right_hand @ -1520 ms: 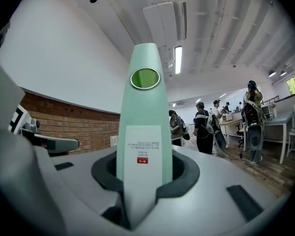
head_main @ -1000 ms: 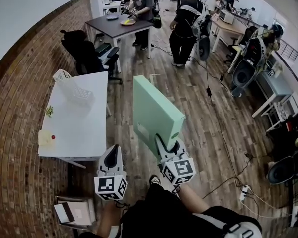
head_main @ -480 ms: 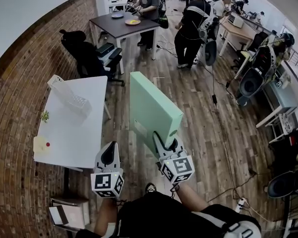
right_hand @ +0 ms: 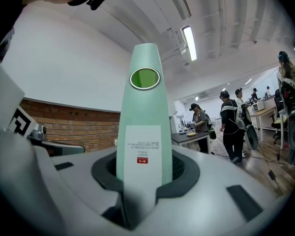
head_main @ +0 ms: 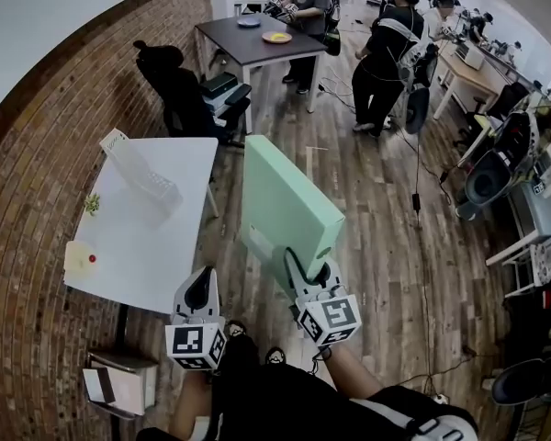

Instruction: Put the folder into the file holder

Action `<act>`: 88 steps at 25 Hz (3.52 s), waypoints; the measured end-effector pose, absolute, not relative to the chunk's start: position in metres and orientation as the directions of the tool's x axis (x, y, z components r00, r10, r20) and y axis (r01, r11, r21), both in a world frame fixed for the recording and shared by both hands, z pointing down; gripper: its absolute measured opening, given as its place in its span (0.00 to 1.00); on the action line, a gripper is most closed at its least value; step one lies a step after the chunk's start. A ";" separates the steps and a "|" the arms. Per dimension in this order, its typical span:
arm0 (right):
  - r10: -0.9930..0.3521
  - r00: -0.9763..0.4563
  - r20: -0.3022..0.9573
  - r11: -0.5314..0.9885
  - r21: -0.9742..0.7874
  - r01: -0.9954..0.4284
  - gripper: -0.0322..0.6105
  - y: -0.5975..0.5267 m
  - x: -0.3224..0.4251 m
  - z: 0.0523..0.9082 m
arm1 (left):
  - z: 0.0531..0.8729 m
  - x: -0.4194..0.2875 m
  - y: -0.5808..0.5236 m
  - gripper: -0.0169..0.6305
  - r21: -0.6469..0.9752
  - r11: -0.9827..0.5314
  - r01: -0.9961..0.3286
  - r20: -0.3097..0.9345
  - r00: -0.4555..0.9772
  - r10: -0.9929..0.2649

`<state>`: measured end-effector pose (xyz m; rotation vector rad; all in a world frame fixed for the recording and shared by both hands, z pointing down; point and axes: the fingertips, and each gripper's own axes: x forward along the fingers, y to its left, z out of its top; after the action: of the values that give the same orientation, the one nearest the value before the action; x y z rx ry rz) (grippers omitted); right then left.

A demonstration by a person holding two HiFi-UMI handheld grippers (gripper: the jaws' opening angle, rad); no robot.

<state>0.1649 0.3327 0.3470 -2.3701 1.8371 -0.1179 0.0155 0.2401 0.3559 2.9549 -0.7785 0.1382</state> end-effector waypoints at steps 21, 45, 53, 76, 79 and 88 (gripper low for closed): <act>-0.966 0.260 -0.003 -0.256 -0.147 -0.955 0.26 0.137 0.261 0.334 | 0.344 0.138 0.037 0.07 0.092 -0.896 -0.434 0.067 0.901 -0.429; -0.995 -0.096 0.001 0.095 -0.149 -0.984 0.26 -0.019 0.247 0.322 | 0.348 0.115 -0.082 0.07 0.120 -0.719 -0.684 0.096 0.729 -0.678; -0.966 -0.259 -0.002 0.257 -0.137 -0.957 0.26 -0.029 0.236 0.321 | 0.354 0.095 -0.073 0.07 0.125 -0.589 -0.799 0.104 0.601 -0.793; -0.923 -0.384 0.021 0.375 -0.170 -0.911 0.26 -0.052 0.193 0.341 | 0.381 0.036 -0.070 0.07 0.108 -0.447 -0.888 0.171 0.460 -0.871; -0.926 -0.377 0.029 0.369 -0.149 -0.917 0.26 -0.065 0.179 0.342 | 0.383 0.021 -0.081 0.07 0.111 -0.444 -0.889 0.177 0.457 -0.871; -0.934 -0.351 0.064 0.346 -0.077 -0.935 0.26 -0.104 0.137 0.353 | 0.386 -0.016 -0.118 0.07 0.115 -0.453 -0.884 0.179 0.467 -0.866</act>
<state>0.1372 -0.1042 0.3527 -1.7948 2.5840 -0.1564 -0.0165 -0.1175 0.3861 2.5218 -1.5231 0.1402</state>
